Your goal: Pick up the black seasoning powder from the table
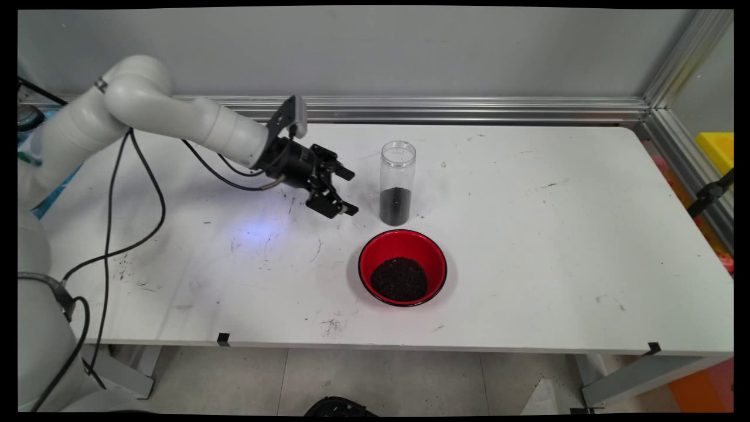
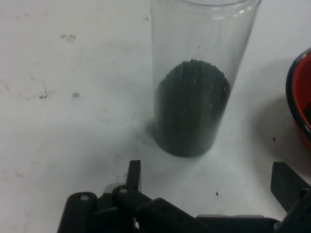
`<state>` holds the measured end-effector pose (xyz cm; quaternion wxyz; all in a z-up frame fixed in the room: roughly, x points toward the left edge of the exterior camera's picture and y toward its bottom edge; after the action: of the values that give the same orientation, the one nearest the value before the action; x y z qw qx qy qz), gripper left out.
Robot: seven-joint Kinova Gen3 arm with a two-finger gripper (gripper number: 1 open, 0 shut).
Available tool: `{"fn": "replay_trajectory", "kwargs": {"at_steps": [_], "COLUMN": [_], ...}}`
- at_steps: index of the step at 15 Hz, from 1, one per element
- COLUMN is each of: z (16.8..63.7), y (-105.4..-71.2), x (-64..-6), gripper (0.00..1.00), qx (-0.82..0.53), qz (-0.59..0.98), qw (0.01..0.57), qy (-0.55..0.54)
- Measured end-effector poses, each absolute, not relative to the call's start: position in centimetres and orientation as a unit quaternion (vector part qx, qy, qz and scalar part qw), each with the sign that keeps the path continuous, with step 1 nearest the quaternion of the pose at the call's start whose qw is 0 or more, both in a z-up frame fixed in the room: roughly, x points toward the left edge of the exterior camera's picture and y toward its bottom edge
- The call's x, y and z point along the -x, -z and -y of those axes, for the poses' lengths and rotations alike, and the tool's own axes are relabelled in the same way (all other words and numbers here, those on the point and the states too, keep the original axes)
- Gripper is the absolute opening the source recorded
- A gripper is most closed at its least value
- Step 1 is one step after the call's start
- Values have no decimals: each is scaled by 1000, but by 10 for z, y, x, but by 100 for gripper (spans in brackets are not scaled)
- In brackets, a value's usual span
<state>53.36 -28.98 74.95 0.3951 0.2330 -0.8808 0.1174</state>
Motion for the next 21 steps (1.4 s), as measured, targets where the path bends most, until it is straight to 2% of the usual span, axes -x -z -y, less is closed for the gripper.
{"fn": "replay_trajectory", "kwargs": {"at_steps": [9,21], "z": [308,328], "y": [-719,-694], "x": [-508,-489], "gripper": [100,100], "qx": [-217,-216], "qz": [877,871], "qw": [412,426], "qy": [-121,-115]}}
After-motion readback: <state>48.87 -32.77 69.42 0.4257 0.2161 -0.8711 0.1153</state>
